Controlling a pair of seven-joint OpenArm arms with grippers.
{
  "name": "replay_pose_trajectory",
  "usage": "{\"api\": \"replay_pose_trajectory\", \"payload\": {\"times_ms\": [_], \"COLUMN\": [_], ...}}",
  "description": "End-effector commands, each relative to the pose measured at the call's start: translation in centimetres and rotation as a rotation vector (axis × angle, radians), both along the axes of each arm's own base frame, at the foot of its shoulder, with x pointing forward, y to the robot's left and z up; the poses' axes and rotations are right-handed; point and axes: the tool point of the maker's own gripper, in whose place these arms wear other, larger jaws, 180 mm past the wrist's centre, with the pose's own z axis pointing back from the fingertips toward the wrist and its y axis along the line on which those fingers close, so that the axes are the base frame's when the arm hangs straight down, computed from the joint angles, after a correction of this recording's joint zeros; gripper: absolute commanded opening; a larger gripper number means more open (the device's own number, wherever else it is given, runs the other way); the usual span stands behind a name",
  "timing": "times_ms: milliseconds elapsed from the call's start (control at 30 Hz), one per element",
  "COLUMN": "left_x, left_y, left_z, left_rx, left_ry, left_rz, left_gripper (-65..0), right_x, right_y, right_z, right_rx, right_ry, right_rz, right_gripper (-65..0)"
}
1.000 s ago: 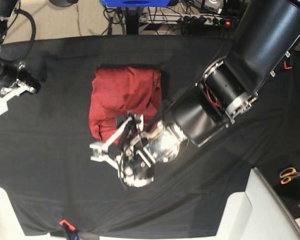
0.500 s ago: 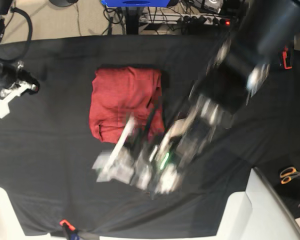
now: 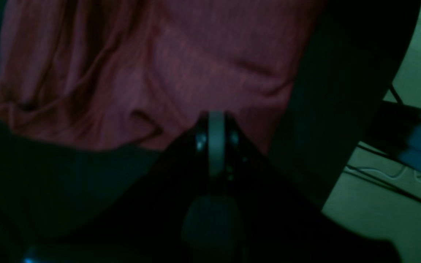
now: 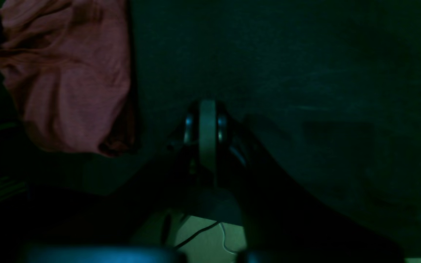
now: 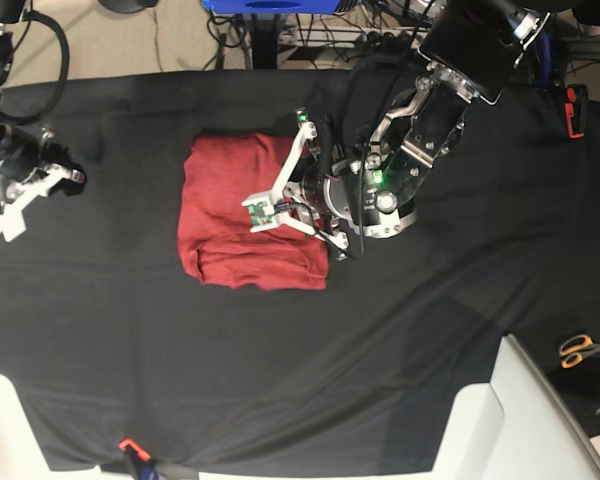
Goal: Fold the T-shirt properly
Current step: 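Press and square the folded shirt with the left gripper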
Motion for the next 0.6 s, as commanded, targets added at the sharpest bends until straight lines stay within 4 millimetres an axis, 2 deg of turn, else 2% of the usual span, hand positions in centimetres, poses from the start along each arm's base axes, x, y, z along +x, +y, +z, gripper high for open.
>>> {"api": "replay_pose_trajectory", "payload": {"times_ms": [0,300,433,567], "left_x": [0.5,0.2,0.1,-1.4], "left_y": [-0.4,-1.3,-0.7,1.3], "left_z": [0.4,-0.4,-0.7,-2.8], "left_rx": [-0.022,-0.075,-0.06,-0.009], "left_ry": [-0.011,0.014,0.018,0.079], "left_rz": [-0.001,0.008,0.009,0.026], "left_gripper": [-65.0,-65.0,-65.0,-65.0], "right_x": [0.7,0.0,-0.4,-0.5], "right_y": [-0.5,-0.5,-0.5,-0.4], "right_z": [0.9,0.6,0.4,0.4], "right_rx": [-0.01,-0.01,-0.008,-0.007], "right_ry": [-0.035,-0.02,-0.014,-0.013], "right_rz": [0.002,0.003,0.003,0.002], "right_gripper": [-65.0,-65.0,-65.0,-65.0]}}
